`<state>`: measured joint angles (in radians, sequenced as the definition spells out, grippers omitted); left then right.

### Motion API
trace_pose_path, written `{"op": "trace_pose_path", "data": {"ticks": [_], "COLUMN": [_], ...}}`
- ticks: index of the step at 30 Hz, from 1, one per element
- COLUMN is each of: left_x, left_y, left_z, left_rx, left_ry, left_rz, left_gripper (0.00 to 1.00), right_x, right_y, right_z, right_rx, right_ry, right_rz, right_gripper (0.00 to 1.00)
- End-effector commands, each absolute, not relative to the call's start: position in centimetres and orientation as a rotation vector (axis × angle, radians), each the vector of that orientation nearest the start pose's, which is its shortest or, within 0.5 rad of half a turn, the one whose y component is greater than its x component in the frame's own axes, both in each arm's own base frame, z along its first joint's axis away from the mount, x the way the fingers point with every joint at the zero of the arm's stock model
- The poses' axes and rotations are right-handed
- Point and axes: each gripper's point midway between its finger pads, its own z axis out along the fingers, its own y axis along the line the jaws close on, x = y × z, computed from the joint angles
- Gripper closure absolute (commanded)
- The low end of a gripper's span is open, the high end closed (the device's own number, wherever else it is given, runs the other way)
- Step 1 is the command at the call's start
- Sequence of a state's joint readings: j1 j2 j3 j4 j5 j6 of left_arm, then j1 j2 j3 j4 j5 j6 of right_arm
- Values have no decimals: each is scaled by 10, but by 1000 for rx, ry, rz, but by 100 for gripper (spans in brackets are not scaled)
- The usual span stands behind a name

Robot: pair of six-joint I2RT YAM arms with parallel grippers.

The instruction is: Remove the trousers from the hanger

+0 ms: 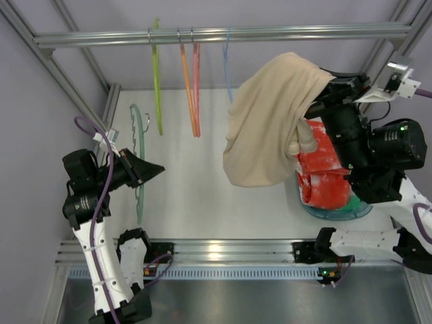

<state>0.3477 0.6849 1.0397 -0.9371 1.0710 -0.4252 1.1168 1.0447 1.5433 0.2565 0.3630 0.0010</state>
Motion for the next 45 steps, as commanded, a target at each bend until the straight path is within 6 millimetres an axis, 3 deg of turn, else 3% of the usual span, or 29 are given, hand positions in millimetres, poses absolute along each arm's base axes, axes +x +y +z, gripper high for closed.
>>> {"op": "trace_pose_path", "data": {"ticks": [1,4,7,8,10,11,12,13,15,17,19,20,26,29,33,35,38,39,41,42,43,45], "left_x": [174,176,181,183,191,192,197,199,204,209,213,216,225,225,224,224,222,221,219,219,218,216], "left_y": [-107,-105,-100,-98,-95,-94,-92,-92,-90,-88,-86,-85,-81,-83,-84,-84,-86,-86,-87,-87,-88,-89], "left_z": [332,333,334,335,338,341,343,343,344,346,347,349,359,362,369,371,378,379,380,380,381,384], "left_rx": [-40,-39,-35,-36,-29,-34,-33,-36,-45,-52,-63,-63,-101,-96,-95,-103,-103,-101,-88,-88,-81,-71], "left_ry": [1944,1938,1932,1927,1906,1899,1890,1891,1890,1883,1882,1870,1845,1836,1812,1803,1781,1778,1775,1774,1770,1763], "left_rz": [-1084,-1050,-1002,-993,-969,-972,-965,-967,-969,-962,-959,-956,-957,-982,-987,-993,-998,-997,-998,-996,-994,-992], "left_gripper": [100,100,100,100,100,100,100,100,100,100,100,100,100,100,100,100,100,100,100,100,100,100], "right_x": [186,199,209,210,217,214,214,209,204,195,189,177,143,138,154,163,198,209,240,252,274,298], "right_y": [196,158,138,117,102,80,72,51,29,-1,-18,-33,-74,-88,-100,-107,-113,-113,-108,-103,-99,-95], "right_z": [630,615,595,594,577,577,570,570,568,558,542,540,518,492,437,422,388,395,381,391,382,384], "right_rx": [-54,30,94,143,201,249,265,309,359,445,504,548,654,707,763,777,747,728,668,632,607,577], "right_ry": [968,992,1044,1034,1079,1057,1072,1048,1035,1040,1070,1046,1023,1070,1206,1235,1312,1269,1307,1276,1318,1309], "right_rz": [930,868,828,784,744,688,659,598,511,394,318,264,26,-91,-201,-255,-317,-302,-277,-239,-220,-177], "right_gripper": [100,100,100,100,100,100,100,100,100,100,100,100,100,100,100,100,100,100,100,100,100,100]}}
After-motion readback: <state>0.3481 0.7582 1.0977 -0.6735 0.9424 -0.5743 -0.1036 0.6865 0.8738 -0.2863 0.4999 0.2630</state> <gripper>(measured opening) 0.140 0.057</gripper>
